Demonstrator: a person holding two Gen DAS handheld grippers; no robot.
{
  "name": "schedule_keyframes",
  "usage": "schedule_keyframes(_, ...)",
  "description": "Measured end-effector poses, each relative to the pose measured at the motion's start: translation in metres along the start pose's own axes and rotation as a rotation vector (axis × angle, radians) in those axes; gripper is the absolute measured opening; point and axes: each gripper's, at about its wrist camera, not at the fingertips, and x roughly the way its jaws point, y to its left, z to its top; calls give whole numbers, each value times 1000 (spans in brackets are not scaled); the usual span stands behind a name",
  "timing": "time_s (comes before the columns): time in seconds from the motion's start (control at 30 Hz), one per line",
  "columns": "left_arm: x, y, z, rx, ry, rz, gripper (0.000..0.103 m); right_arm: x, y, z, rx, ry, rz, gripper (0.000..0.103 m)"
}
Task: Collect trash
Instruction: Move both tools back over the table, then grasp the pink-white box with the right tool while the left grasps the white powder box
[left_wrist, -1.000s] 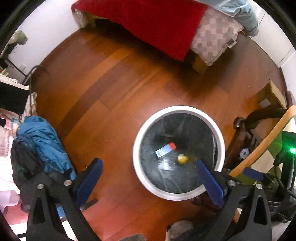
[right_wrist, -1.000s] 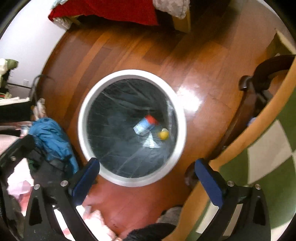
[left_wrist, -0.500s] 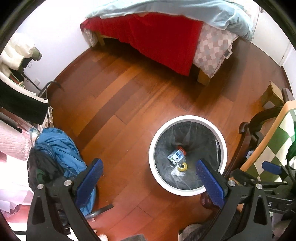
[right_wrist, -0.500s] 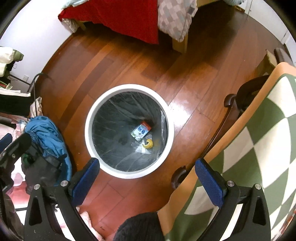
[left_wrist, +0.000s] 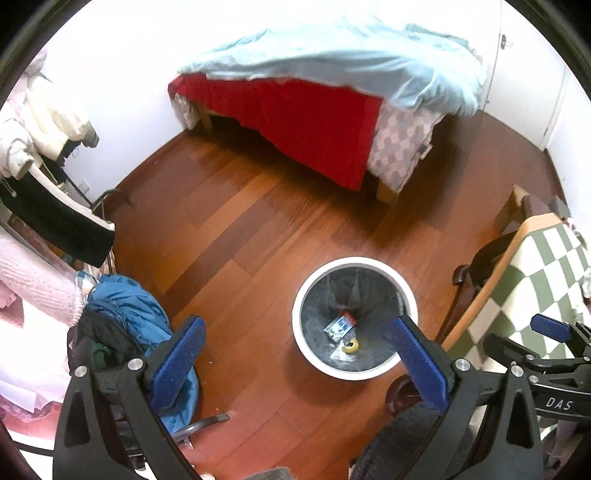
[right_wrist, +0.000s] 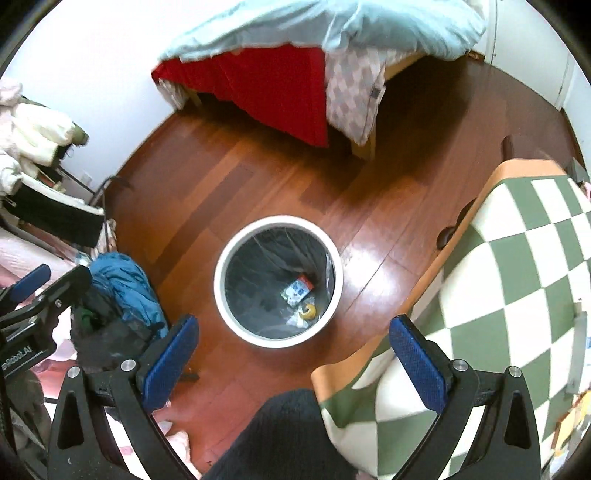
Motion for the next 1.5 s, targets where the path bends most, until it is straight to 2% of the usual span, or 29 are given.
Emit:
schedule_keyframes(0.17, -44, -16, 2, 24, -60, -38, 103, -62, -15, -8, 49, -91, 46, 103)
schedule_keyframes(0.33, -85, -53, 7, 62, -123, -114, 103, -133, -61, -30, 175, -187, 87, 103)
schedule_keyframes(0.43, -98, -90, 7, 107, -142, -166, 103, -163, -100, -47, 258, -229, 63, 103)
schedule_keyframes(0.57, -96, -164, -1, 189, -103, -255, 103, -196, -182, -85, 407, -253, -46, 103)
schedule_keyframes(0.7, -83, -255, -18, 293, -38, -325, 103, -208, -268, -137, 550, -207, -165, 103)
schedule_keyframes(0.73, -80, -274, -22, 315, -27, -333, 103, -210, -295, -155, 585, -177, -216, 103)
schedule_keyframes(0.83, -63, -348, -44, 384, 25, -349, 103, -206, -352, -197, 650, -95, -296, 103)
schedule_keyframes(0.93, -46, -407, -71, 443, 90, -348, 103, -200, -393, -227, 661, -14, -358, 103)
schedule_keyframes(1.07, -30, -462, -108, 517, 131, -311, 103, -181, -434, -255, 612, 108, -430, 103)
schedule_keyframes(1.23, -23, -484, -137, 564, 142, -274, 103, -158, -457, -260, 474, 186, -441, 103)
schedule_keyframes(1.4, -23, -486, -142, 561, 141, -262, 103, -142, -467, -254, 348, 212, -434, 103)
schedule_keyframes(1.47, -23, -486, -138, 553, 136, -264, 103, -139, -470, -251, 342, 209, -408, 90)
schedule_keyframes(1.5, -23, -485, -135, 548, 136, -266, 103, -139, -473, -251, 355, 208, -390, 78)
